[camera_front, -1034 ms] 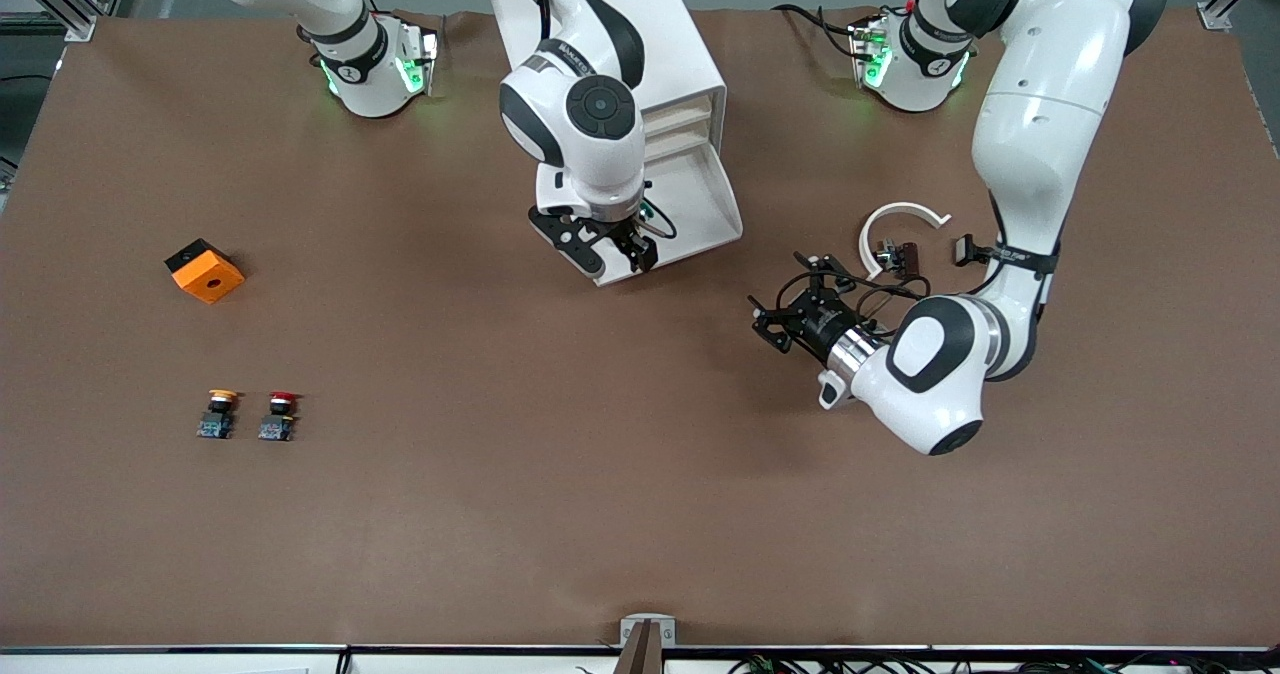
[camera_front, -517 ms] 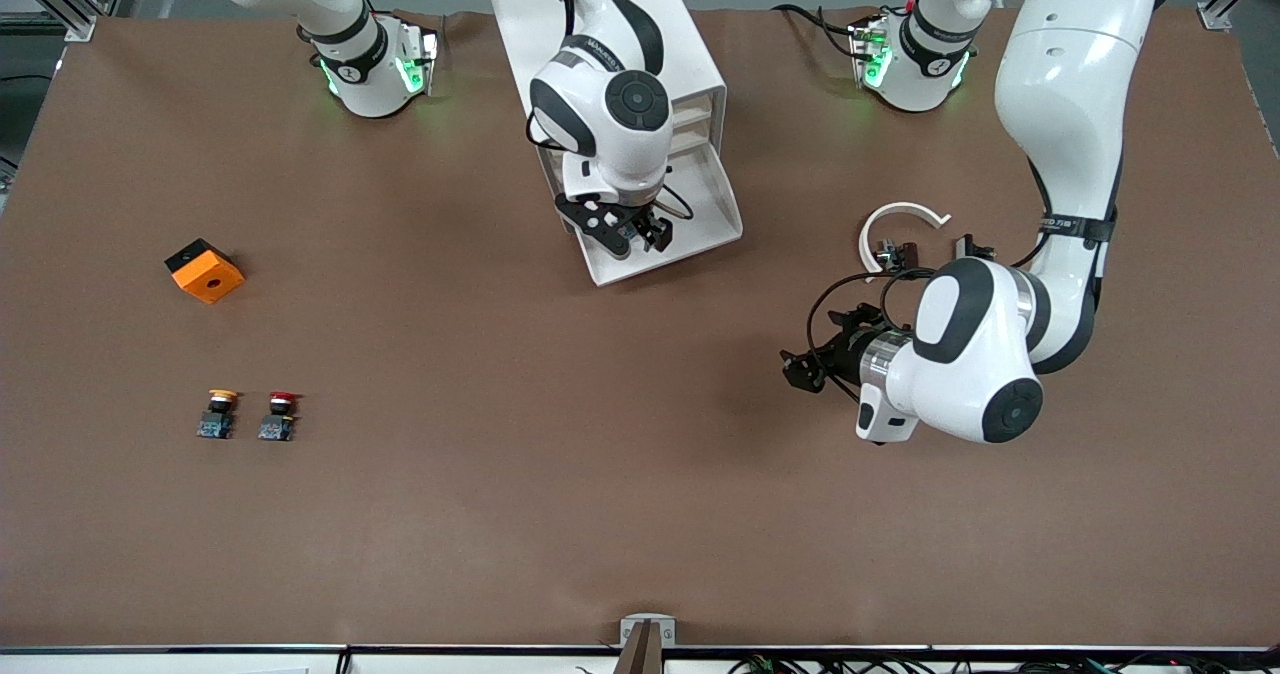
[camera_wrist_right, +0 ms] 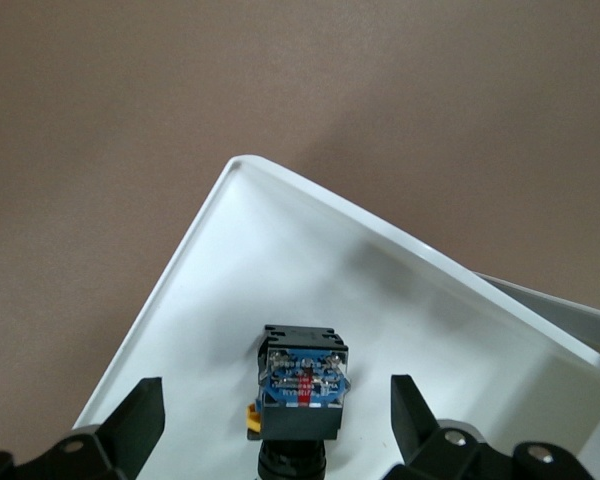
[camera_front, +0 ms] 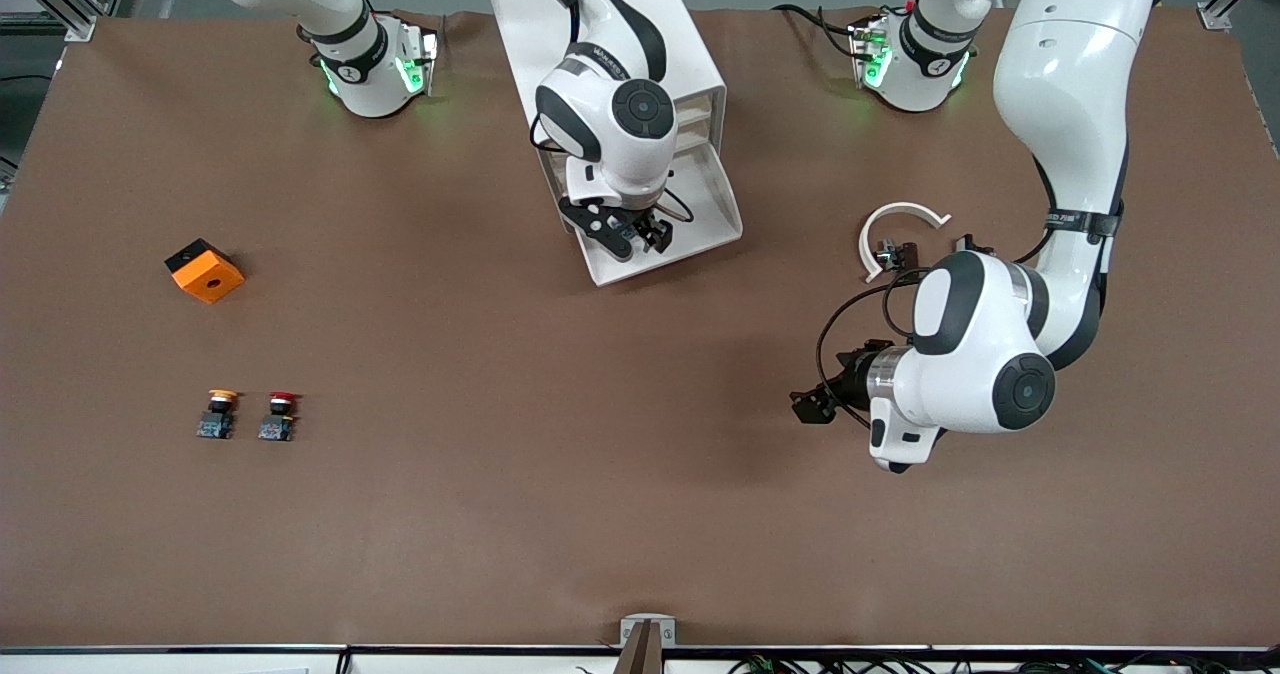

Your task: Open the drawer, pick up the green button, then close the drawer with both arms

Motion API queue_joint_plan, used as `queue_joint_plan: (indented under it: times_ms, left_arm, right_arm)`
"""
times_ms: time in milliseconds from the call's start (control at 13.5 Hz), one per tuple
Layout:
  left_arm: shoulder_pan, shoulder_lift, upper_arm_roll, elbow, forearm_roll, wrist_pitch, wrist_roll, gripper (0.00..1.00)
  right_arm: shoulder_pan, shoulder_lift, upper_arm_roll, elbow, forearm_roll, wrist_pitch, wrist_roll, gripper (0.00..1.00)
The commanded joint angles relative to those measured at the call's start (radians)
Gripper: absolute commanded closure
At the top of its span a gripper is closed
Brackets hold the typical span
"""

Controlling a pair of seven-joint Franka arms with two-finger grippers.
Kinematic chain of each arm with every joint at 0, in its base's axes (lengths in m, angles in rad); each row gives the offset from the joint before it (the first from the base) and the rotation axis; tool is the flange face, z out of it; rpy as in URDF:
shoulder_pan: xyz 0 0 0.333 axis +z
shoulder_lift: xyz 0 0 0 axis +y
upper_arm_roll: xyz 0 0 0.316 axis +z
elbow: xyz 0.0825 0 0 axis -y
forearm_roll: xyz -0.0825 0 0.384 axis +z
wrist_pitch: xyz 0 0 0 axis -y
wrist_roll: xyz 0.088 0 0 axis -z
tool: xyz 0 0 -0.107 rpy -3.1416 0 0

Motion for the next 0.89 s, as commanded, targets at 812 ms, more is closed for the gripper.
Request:
queue_joint_plan:
  times_ms: [812]
  left_arm:
    - [-0.113, -0.123, -0.002, -0.168, 0.209, 0.258, -0.011, 0.0]
  right_arm:
    - [0.024, 0.002, -0.01, -0.025, -0.034, -0.002, 0.017, 0.0]
